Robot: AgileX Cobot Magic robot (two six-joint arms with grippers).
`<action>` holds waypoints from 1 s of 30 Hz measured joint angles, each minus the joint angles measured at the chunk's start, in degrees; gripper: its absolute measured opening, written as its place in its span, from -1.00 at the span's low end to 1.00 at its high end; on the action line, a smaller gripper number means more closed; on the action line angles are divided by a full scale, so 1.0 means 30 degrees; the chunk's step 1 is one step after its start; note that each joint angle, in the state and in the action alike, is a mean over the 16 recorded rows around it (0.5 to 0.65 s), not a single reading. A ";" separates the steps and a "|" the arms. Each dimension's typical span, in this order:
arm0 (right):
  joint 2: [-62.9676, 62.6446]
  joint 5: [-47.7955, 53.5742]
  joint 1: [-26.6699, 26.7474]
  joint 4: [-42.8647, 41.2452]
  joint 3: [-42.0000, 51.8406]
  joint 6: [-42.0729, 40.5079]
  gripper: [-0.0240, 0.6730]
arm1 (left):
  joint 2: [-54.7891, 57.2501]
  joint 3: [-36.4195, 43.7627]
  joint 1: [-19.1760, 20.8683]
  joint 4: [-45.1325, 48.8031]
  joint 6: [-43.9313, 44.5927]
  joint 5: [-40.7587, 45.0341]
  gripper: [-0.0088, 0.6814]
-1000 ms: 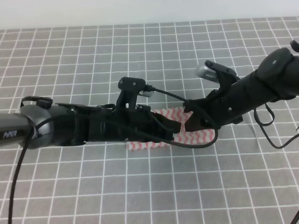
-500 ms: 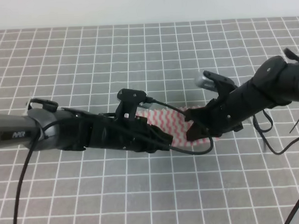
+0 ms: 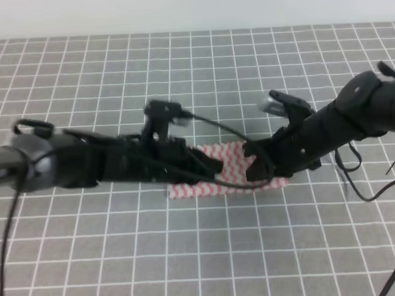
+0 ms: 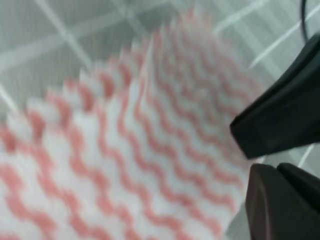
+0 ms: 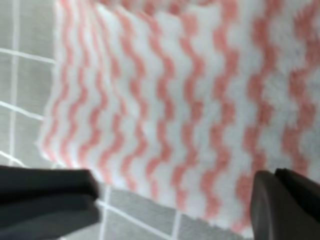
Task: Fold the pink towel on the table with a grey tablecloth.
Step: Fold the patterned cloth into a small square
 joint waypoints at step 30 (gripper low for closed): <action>-0.1599 -0.0206 -0.0134 -0.5955 -0.1520 0.5540 -0.68 | 0.1066 -0.2071 0.2457 0.5481 -0.6799 0.1521 -0.97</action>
